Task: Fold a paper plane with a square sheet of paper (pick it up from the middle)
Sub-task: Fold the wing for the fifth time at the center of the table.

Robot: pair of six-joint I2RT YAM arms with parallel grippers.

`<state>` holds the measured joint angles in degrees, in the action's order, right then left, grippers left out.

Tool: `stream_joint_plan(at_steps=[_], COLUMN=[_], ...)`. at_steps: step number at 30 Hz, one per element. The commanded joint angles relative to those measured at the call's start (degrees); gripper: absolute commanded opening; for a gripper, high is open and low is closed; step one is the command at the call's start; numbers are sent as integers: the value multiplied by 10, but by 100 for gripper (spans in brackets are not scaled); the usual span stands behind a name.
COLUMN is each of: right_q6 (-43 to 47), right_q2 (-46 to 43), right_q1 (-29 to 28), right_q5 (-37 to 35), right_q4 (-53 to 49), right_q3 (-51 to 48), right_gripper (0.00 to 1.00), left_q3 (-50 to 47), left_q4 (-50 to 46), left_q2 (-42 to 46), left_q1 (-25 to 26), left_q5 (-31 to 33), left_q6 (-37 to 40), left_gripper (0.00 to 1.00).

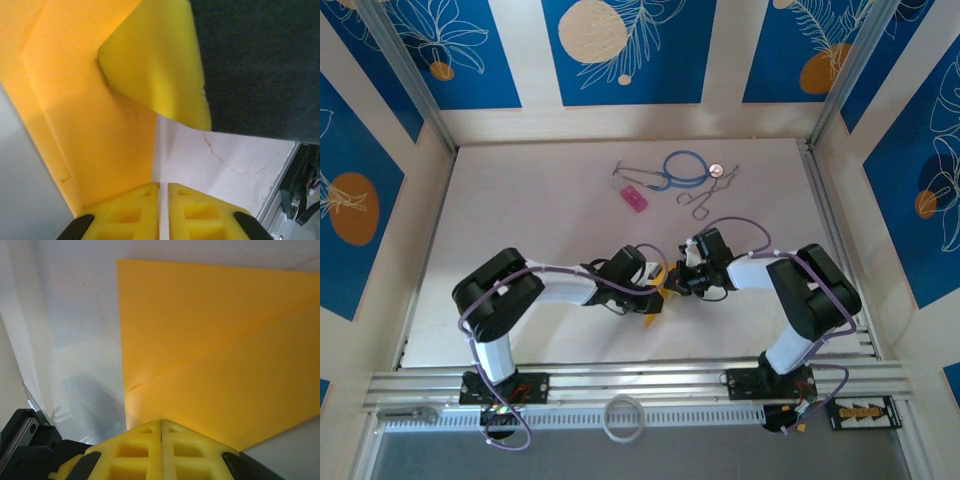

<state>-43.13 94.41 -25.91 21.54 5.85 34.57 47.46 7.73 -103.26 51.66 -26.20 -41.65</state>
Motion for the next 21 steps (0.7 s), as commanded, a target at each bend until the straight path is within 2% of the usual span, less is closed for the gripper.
stream_joint_plan(at_steps=[1, 10, 21], right_q6=[5, 9, 8], right_q2=[29, 40, 39], right_q1=[-1, 0, 0], right_q5=[-40, -45, -45], right_q4=[-27, -38, -38], right_q3=[-11, -3, -3], right_gripper=[0, 0, 0], left_q3=[-44, -99, -149], left_q4=[-35, -48, -103], left_q2=[17, 57, 106], left_q1=[17, 41, 58], left_q5=[2, -9, 25], left_q6=[-13, -15, -5], left_gripper=[11, 9, 4])
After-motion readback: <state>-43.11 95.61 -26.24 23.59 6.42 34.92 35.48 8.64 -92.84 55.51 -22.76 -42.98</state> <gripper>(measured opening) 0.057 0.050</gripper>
